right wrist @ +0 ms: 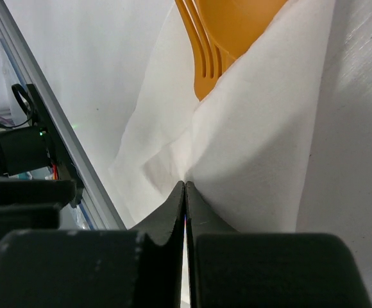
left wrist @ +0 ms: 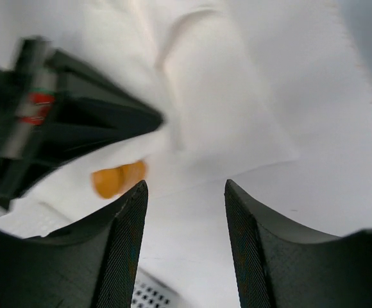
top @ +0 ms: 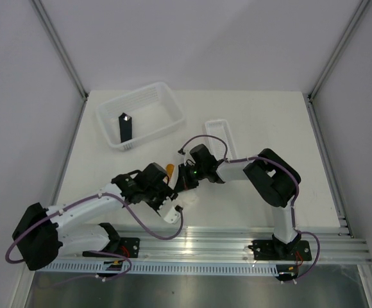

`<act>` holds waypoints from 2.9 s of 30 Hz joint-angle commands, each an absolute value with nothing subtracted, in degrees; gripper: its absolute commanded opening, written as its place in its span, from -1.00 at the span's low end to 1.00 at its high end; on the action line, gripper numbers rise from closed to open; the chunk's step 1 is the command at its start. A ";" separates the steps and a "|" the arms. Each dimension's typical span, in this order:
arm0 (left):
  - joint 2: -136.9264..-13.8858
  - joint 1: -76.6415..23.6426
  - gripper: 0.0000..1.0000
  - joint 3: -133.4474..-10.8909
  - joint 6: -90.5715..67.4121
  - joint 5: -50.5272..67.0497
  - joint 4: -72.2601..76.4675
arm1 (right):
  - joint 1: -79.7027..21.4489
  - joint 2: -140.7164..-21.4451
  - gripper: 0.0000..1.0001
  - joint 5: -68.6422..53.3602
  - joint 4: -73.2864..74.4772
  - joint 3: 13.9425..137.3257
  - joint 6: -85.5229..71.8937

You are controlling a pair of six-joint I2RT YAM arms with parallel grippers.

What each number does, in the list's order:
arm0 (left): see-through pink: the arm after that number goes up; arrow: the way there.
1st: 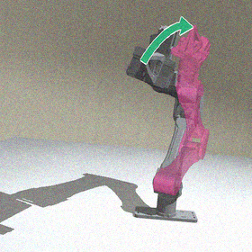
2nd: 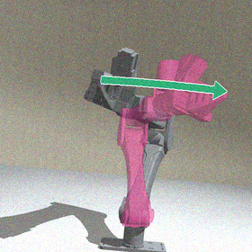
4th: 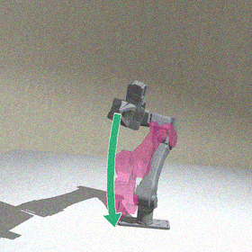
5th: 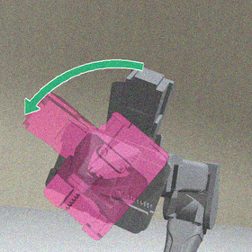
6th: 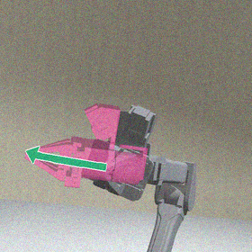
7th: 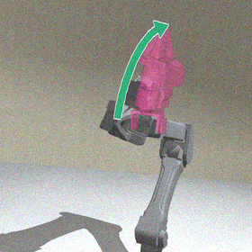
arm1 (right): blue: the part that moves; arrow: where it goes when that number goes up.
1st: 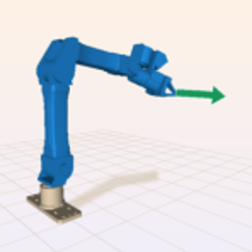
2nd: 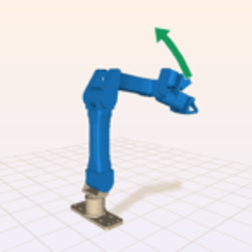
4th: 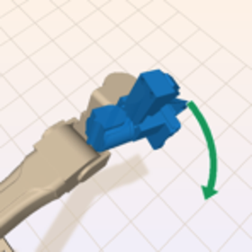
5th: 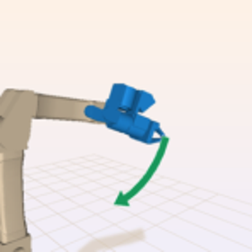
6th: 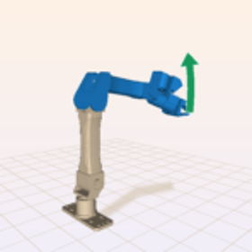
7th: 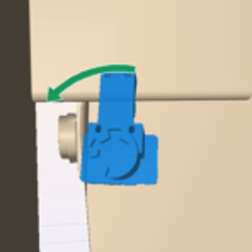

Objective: Place the utensils on the paper napkin and roll it up

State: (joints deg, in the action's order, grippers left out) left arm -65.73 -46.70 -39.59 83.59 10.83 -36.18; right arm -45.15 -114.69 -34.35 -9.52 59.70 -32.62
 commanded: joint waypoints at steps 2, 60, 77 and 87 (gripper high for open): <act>-62.84 -47.90 0.11 -33.32 84.29 10.81 -43.25 | -44.47 -116.54 -1.00 -26.81 -7.03 58.18 -31.11; -72.16 -52.03 -0.99 -36.48 86.92 6.77 -15.47 | -39.55 -104.24 -0.79 -23.64 -4.57 57.83 -29.18; -71.72 -52.03 -0.99 -36.56 86.22 6.15 -13.36 | -37.18 -107.13 -0.35 -20.82 -2.10 57.31 -21.71; -72.42 -51.94 -0.99 -36.21 87.18 5.54 -9.41 | -37.18 -104.59 -0.35 -25.30 -7.21 54.14 -23.82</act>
